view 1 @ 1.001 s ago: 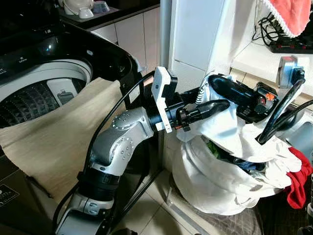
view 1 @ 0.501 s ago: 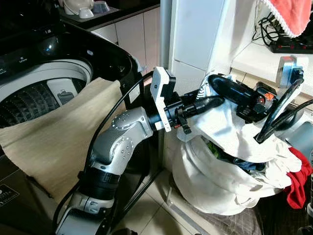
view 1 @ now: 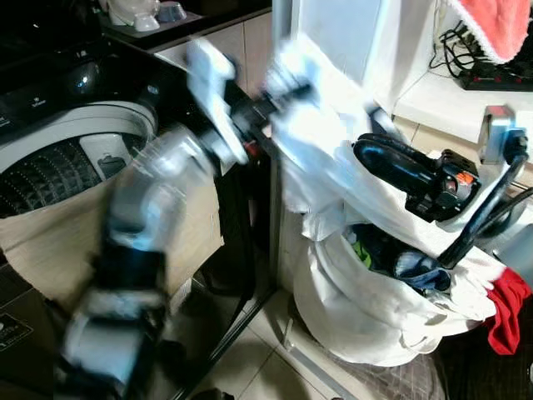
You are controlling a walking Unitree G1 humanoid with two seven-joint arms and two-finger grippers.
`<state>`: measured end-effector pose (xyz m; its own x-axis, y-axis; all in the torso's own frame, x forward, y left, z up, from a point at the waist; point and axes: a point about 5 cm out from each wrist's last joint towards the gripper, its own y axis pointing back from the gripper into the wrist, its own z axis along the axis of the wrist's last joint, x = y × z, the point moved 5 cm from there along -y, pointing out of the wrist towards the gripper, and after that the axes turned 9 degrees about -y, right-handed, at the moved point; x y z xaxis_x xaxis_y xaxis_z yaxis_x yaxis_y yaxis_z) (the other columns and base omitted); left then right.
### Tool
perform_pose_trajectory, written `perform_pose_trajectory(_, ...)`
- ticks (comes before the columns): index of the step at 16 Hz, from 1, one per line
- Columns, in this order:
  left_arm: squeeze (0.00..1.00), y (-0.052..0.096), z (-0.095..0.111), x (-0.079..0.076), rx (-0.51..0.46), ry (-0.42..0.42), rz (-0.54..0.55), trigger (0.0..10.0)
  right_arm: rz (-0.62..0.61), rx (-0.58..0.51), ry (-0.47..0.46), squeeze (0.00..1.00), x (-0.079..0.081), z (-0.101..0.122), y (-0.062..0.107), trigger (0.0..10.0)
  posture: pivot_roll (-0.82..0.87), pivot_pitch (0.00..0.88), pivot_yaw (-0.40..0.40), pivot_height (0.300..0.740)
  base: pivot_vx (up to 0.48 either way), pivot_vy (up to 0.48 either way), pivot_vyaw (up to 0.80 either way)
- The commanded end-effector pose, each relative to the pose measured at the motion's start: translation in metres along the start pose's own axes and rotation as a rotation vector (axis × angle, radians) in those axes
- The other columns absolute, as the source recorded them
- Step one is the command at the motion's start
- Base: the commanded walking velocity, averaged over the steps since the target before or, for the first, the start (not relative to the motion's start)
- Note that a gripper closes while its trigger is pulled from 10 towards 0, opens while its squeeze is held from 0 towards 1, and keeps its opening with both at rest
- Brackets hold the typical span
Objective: Clothes washing
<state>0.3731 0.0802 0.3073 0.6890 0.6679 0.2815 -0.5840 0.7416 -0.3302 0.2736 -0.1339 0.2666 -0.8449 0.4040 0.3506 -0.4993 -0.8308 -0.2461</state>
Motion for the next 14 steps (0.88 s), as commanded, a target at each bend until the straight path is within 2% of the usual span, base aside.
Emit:
perform_pose_trajectory(1, 0.0, 0.005, 0.03, 0.032, -0.056, -0.132, 0.118, 0.0, -0.02, -0.002, 0.037, 0.0, 0.001, 0.002, 0.002, 10.0, -0.15, 0.0, 0.066, 0.74, 0.0, 0.0, 0.0)
perform_pose_trajectory(2, 0.0, 0.012, 0.055, 0.066, -0.059, -0.295, 0.264, 0.0, -0.033, -0.004, 0.051, 0.0, 0.001, 0.002, 0.002, 10.0, -0.15, 0.0, 0.071, 0.74, 0.0, 0.0, 0.0)
perform_pose_trajectory(3, 0.0, 0.03, 0.107, 0.109, -0.07, -0.628, 0.51, 0.0, -0.055, -0.011, 0.062, 0.0, 0.0, 0.001, 0.002, 10.0, -0.14, 0.0, 0.07, 0.74, 0.0, 0.0, 0.0)
perform_pose_trajectory(4, 0.0, 0.041, 0.133, 0.123, -0.1, -0.757, 0.623, 0.0, -0.068, -0.012, 0.067, 0.0, -0.001, 0.001, 0.002, 10.0, -0.14, 0.0, 0.069, 0.74, 0.0, 0.0, 0.0)
perform_pose_trajectory(5, 0.0, 0.063, 0.18, 0.136, -0.175, -0.977, 0.826, 0.0, -0.081, -0.014, 0.07, 0.0, -0.003, 0.001, 0.002, 10.0, -0.14, 0.0, 0.069, 0.74, 0.0, 0.0, 0.0)
perform_pose_trajectory(6, 0.0, 0.069, 0.192, 0.142, -0.172, -1.031, 0.869, 0.0, -0.084, -0.013, 0.071, 0.0, -0.003, 0.0, 0.001, 10.0, -0.14, 0.0, 0.069, 0.74, 0.0, 0.0, 0.0)
perform_pose_trajectory(7, 0.0, 0.068, 0.183, 0.149, -0.11, -1.013, 0.854, 0.0, -0.082, -0.011, 0.072, 0.0, -0.003, 0.0, 0.0, 10.0, -0.13, 0.0, 0.059, 0.74, 0.0, 0.0, 0.0)
perform_pose_trajectory(8, 0.0, 0.065, 0.155, 0.162, 0.03, -0.982, 0.827, 0.0, -0.079, -0.004, 0.077, 0.0, -0.002, -0.001, -0.002, 10.0, -0.14, 0.0, 0.061, 0.74, 0.0, 0.0, 0.0)
perform_pose_trajectory(9, 0.0, 0.066, 0.076, 0.176, 0.375, -0.886, 0.732, 4.2, -0.071, 0.026, 0.087, 0.0, 0.002, -0.008, -0.007, 10.0, -0.15, 0.0, 0.069, 0.74, 0.0, 0.0, 0.0)
perform_pose_trajectory(10, 0.0, 0.069, 0.063, 0.177, 0.424, -0.86, 0.727, 4.2, -0.07, 0.033, 0.088, 0.0, 0.002, -0.009, -0.008, 10.0, -0.15, 0.0, 0.069, 0.74, 0.0, 0.0, 0.0)
perform_pose_trajectory(11, 0.0, 0.09, 0.016, 0.184, 0.595, -0.729, 0.756, 10.0, -0.07, 0.054, 0.088, 0.0, 0.004, -0.016, -0.011, 10.0, -0.16, 0.0, 0.076, 0.74, 0.0, 0.0, 0.0)
perform_pose_trajectory(12, 0.0, 0.125, -0.038, 0.185, 0.801, -0.543, 0.795, 10.0, -0.076, 0.08, 0.085, 0.0, 0.006, -0.025, -0.013, 10.0, -0.16, 0.0, 0.079, 0.74, 0.0, 0.0, 0.0)
perform_pose_trajectory(13, 0.0, 0.135, -0.052, 0.183, 0.851, -0.494, 0.783, 10.0, -0.072, 0.086, 0.079, 0.0, 0.008, -0.028, -0.015, 10.0, -0.16, 0.0, 0.081, 0.74, 0.0, 0.0, 0.0)
perform_pose_trajectory(14, 0.02, 0.148, -0.067, 0.179, 0.882, -0.393, 0.789, 10.0, -0.06, 0.101, 0.074, 0.0, 0.012, -0.033, -0.018, 10.0, -0.17, 0.0, 0.084, 0.74, 0.0, 0.0, 0.0)
